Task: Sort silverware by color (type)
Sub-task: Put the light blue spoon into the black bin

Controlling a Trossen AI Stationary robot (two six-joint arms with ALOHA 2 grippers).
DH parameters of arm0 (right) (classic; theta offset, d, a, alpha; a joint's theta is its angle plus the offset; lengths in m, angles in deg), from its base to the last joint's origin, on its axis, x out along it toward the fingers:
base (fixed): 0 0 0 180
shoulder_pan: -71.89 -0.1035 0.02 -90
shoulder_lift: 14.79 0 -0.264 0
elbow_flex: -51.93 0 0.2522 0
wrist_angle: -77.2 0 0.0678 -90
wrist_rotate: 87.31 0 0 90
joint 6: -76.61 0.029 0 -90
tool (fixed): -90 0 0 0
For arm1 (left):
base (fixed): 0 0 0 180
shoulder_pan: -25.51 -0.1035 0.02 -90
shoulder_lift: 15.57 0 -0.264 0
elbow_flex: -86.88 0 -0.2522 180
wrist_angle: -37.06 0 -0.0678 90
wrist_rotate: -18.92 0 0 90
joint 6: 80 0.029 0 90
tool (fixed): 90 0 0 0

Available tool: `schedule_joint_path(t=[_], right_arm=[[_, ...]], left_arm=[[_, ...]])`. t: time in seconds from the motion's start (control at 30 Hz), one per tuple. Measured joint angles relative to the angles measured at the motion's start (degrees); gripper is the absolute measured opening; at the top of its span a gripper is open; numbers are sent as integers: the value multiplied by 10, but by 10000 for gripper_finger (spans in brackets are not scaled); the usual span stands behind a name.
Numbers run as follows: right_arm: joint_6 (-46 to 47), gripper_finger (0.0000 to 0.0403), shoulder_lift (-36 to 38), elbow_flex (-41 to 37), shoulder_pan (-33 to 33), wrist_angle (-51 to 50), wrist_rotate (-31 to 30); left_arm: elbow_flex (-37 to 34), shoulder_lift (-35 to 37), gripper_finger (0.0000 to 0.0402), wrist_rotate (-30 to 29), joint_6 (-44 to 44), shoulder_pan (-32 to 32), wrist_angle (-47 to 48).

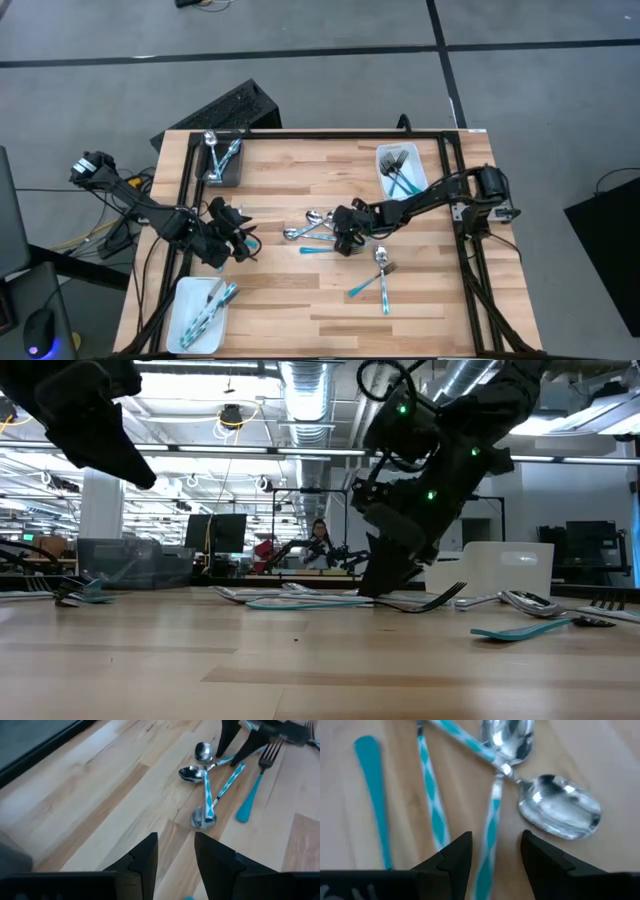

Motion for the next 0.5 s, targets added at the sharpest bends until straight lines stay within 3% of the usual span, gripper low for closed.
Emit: schedule_joint_path(t=[0.27, 0.5], right_arm=[[3, 169, 5, -2, -23, -7, -40], [-4, 51, 18, -2, -13, -55, -29]], left_arm=[[-1, -5, 116, -12, 7, 0, -11], [-1, -5, 116, -67, 4, 0, -56]])
